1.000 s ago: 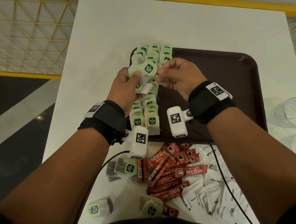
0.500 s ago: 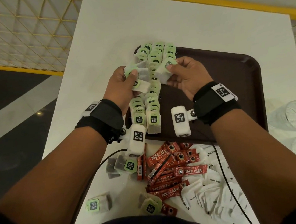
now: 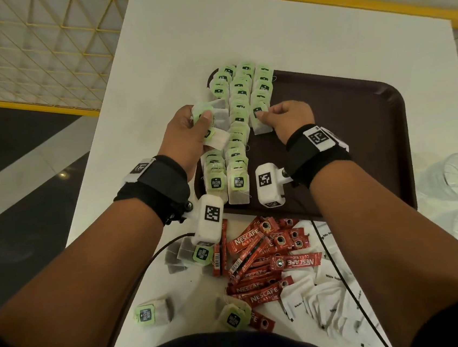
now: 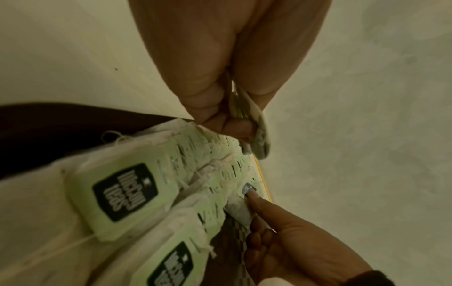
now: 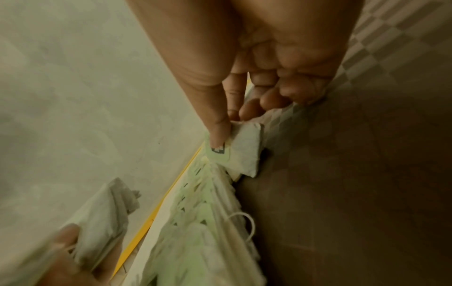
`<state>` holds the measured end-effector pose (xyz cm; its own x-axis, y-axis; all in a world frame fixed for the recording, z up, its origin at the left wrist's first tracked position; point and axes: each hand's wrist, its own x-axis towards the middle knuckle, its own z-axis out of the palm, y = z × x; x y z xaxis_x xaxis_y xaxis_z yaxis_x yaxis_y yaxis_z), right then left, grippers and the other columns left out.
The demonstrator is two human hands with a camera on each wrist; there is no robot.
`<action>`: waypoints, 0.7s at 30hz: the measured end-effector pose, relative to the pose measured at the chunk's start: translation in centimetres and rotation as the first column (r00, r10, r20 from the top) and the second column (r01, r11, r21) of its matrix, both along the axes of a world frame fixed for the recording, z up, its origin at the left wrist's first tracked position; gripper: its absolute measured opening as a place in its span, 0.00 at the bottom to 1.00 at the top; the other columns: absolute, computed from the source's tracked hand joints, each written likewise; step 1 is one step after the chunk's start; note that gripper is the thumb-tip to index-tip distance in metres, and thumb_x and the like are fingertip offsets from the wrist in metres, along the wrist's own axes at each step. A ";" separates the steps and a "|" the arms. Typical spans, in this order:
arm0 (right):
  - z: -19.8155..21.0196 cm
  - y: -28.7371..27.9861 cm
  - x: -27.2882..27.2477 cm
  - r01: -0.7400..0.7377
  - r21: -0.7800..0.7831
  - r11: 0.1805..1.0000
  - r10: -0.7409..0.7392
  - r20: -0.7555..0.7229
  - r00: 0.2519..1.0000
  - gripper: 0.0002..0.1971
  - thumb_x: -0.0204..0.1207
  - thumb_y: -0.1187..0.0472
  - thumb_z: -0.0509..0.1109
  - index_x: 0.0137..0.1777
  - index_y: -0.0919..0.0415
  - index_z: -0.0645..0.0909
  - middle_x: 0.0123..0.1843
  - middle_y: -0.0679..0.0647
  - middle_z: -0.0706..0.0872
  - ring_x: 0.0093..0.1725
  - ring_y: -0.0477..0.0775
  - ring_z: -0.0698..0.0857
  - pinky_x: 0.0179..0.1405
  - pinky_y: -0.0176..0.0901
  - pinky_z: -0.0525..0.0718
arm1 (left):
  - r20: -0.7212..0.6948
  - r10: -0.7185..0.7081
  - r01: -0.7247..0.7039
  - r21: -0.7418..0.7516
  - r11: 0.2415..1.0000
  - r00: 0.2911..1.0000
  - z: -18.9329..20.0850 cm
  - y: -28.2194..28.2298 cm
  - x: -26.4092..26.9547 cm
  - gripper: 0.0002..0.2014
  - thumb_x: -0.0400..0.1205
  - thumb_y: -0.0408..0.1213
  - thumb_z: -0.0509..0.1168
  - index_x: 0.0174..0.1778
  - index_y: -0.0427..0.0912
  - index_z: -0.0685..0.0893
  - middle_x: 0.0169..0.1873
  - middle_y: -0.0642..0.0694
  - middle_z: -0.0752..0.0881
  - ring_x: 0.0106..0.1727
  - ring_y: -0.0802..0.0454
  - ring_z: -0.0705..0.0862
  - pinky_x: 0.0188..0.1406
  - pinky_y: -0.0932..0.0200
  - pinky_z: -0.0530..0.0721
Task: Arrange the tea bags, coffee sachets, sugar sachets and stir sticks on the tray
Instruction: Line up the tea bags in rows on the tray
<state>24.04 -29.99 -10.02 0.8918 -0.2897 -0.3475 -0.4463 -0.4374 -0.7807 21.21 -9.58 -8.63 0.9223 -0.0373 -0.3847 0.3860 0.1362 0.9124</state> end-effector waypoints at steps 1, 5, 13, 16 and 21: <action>0.0 0.1 0.0 -0.006 -0.025 1.000 0.006 -0.003 1.000 0.12 0.72 0.52 0.79 0.35 0.54 0.80 0.34 0.46 0.83 0.32 0.41 0.78 0.31 0.33 0.75 | -0.001 0.001 -0.001 0.004 1.000 1.000 0.0 0.0 0.0 0.11 0.87 0.37 0.62 0.63 0.38 0.78 0.53 0.38 0.86 0.51 0.45 0.86 0.55 0.40 0.88; -0.2 0.1 0.4 0.008 -0.112 0.994 -0.011 -0.028 1.000 0.13 0.71 0.49 0.79 0.36 0.55 0.80 0.37 0.52 0.86 0.36 0.49 0.83 0.34 0.39 0.80 | 0.005 -0.002 0.002 0.017 1.000 1.000 -0.1 0.2 -0.1 0.12 0.87 0.38 0.62 0.64 0.37 0.79 0.56 0.35 0.86 0.51 0.45 0.87 0.54 0.41 0.88; 0.8 -0.1 -0.3 0.030 -0.223 0.974 -0.023 0.033 0.999 0.18 0.73 0.45 0.76 0.50 0.58 0.80 0.45 0.49 0.82 0.44 0.50 0.80 0.42 0.41 0.75 | 0.026 -0.047 0.045 0.080 0.996 0.999 0.2 0.0 -0.5 0.16 0.80 0.45 0.66 0.59 0.40 0.82 0.52 0.35 0.87 0.49 0.45 0.86 0.55 0.35 0.87; 2.3 0.4 -0.9 -0.091 -0.168 0.982 0.114 0.127 0.985 0.13 0.75 0.45 0.73 0.44 0.55 0.81 0.45 0.49 0.84 0.43 0.47 0.80 0.43 0.40 0.75 | 0.050 -0.094 0.088 0.115 0.990 0.994 0.6 -0.1 -0.6 0.16 0.77 0.46 0.69 0.57 0.41 0.84 0.50 0.36 0.88 0.50 0.44 0.87 0.56 0.35 0.87; 4.2 1.7 -2.0 -0.380 -0.075 0.922 0.387 0.200 0.900 0.11 0.73 0.52 0.78 0.47 0.59 0.86 0.41 0.53 0.87 0.36 0.43 0.80 0.41 0.38 0.80 | 0.085 -0.140 0.125 0.166 0.978 0.986 0.8 -0.6 -0.7 0.17 0.74 0.46 0.74 0.53 0.39 0.86 0.51 0.35 0.90 0.54 0.35 0.89 0.56 0.32 0.86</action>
